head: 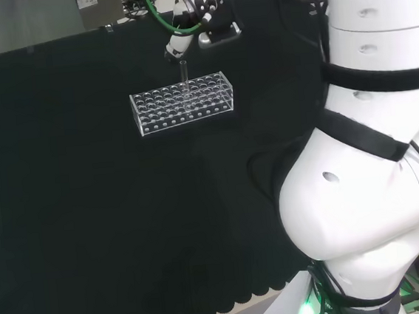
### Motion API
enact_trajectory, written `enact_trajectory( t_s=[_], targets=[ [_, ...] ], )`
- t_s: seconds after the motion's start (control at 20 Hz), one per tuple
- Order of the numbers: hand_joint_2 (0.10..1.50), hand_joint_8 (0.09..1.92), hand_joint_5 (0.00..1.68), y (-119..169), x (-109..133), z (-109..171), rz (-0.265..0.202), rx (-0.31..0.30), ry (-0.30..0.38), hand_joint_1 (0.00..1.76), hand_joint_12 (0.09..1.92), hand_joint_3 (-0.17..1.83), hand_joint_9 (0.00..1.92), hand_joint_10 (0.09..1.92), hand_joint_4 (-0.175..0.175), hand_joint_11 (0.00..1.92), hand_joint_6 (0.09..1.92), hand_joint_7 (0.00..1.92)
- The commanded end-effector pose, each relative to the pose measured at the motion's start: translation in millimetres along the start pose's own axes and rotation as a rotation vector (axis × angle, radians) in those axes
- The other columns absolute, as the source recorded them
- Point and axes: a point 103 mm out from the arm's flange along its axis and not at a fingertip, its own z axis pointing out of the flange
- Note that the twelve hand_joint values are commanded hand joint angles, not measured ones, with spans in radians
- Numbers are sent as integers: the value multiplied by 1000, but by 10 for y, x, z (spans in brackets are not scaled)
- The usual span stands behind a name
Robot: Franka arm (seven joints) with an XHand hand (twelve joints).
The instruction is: Pick up the test tube.
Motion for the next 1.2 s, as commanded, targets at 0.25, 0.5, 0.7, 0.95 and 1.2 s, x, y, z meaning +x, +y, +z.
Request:
enact_trajectory(
  t_s=[0.25, 0.5, 0.7, 0.95, 1.2],
  targets=[
    [927, 809, 410, 321, 1, 341, 7, 59, -48, 655, 1600, 233, 372, 877, -105, 19, 89, 537],
    [924, 803, 439, 383, 27, 480, 17, 75, -45, 684, 1593, 259, 420, 861, -106, 36, 106, 589],
    [897, 781, 481, 429, 61, 556, 28, 40, -27, 717, 1570, 313, 498, 819, -111, 86, 162, 680],
    [830, 739, 524, 499, 127, 594, 41, -5, -25, 792, 1516, 441, 667, 743, -121, 224, 515, 855],
    [787, 734, 575, 550, 201, 585, 44, -30, -27, 851, 1492, 523, 768, 714, -121, 297, 713, 954]
  ],
)
